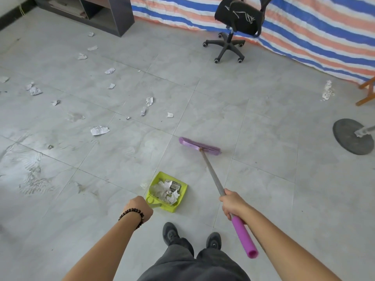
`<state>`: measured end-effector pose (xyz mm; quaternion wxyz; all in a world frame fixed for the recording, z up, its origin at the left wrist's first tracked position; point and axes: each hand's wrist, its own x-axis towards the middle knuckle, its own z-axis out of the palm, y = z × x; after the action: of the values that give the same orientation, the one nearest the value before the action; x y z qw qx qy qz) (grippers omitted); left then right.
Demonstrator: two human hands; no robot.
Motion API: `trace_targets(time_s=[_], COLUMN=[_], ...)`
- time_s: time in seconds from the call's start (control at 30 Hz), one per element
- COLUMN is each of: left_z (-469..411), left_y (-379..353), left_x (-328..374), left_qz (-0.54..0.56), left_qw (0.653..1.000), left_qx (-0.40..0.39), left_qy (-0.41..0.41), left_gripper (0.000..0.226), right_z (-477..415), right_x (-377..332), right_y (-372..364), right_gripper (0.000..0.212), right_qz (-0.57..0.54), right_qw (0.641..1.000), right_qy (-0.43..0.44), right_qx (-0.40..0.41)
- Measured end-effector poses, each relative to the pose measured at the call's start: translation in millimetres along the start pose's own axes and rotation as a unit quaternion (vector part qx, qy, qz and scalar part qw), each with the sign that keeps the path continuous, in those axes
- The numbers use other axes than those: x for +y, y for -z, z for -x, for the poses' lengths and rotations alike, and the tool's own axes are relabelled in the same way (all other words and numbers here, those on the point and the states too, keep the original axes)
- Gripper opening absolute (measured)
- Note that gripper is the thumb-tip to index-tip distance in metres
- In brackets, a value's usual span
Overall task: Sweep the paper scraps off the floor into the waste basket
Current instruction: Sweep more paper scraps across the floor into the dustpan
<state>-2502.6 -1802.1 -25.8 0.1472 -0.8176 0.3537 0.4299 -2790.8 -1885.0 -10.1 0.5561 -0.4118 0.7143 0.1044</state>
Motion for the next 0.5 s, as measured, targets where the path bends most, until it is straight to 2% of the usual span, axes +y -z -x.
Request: trace_targets(time_s=[0.07, 0.13, 0.2, 0.27, 0.3, 0.4, 0.5], left_z=[-2, -5, -5, -5, -5, -8, -16], left_y=[1, 3, 6, 7, 9, 19, 37], left_x=[-2, -4, -1, 2, 4, 7, 6], left_qz=[-0.004, -0.006, -0.009, -0.01, -0.008, 0.009, 0.027], left_qw=[1.0, 1.0, 1.0, 0.999, 0.999, 0.998, 0.998], left_qx=[0.005, 0.003, -0.002, -0.002, 0.0, 0.008, 0.023], left_qy=[-0.006, -0.011, -0.02, -0.037, -0.045, -0.065, -0.059], left_gripper=[0.017, 0.013, 0.006, 0.007, 0.011, 0.009, 0.001], right_z=[-6, -3, 8, 21, 25, 29, 36], right_x=[-4, -11, -18, -24, -27, -35, -45], right_y=[-20, -38, -48, -44, -36, 2, 27], right_gripper=[0.048, 0.054, 0.047, 0.021, 0.017, 0.025, 0.037], right_qz=[0.052, 0.059, 0.033, -0.002, -0.022, -0.151, -0.177], right_qw=[0.999, 0.998, 0.997, 0.993, 0.989, 0.964, 0.971], right_qy=[-0.003, -0.029, -0.043, -0.056, -0.069, -0.129, -0.09], right_qx=[0.003, -0.021, -0.057, -0.102, -0.126, -0.176, -0.136])
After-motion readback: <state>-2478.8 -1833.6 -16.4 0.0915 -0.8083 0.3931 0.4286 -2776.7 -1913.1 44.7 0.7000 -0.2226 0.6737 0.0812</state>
